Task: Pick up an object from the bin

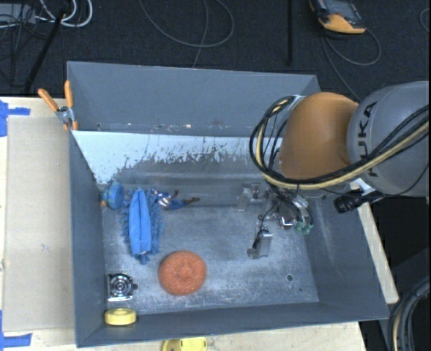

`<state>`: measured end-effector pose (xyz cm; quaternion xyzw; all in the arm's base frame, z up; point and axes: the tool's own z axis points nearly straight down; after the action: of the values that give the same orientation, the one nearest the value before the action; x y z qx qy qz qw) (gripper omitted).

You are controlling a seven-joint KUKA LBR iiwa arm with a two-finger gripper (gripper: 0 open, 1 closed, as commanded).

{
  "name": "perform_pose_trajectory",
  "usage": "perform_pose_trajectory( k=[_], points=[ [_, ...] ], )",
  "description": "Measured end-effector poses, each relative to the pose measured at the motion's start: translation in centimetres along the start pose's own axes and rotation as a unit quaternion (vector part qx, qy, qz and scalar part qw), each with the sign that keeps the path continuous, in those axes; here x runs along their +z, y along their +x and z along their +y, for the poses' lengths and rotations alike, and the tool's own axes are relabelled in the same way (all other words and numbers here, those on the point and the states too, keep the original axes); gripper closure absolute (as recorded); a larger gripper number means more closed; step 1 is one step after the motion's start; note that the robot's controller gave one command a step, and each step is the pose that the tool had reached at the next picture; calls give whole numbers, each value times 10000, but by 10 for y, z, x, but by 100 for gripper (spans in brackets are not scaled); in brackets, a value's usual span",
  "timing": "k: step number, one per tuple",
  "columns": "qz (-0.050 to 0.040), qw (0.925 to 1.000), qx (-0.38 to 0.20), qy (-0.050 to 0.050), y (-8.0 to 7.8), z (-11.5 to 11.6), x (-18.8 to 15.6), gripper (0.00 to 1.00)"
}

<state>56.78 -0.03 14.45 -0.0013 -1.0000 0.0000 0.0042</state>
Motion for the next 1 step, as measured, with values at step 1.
perform_pose_trajectory(
  k=[1],
  points=[
    [-38,10000,0,0,-2,0,-4,0]
  ],
)
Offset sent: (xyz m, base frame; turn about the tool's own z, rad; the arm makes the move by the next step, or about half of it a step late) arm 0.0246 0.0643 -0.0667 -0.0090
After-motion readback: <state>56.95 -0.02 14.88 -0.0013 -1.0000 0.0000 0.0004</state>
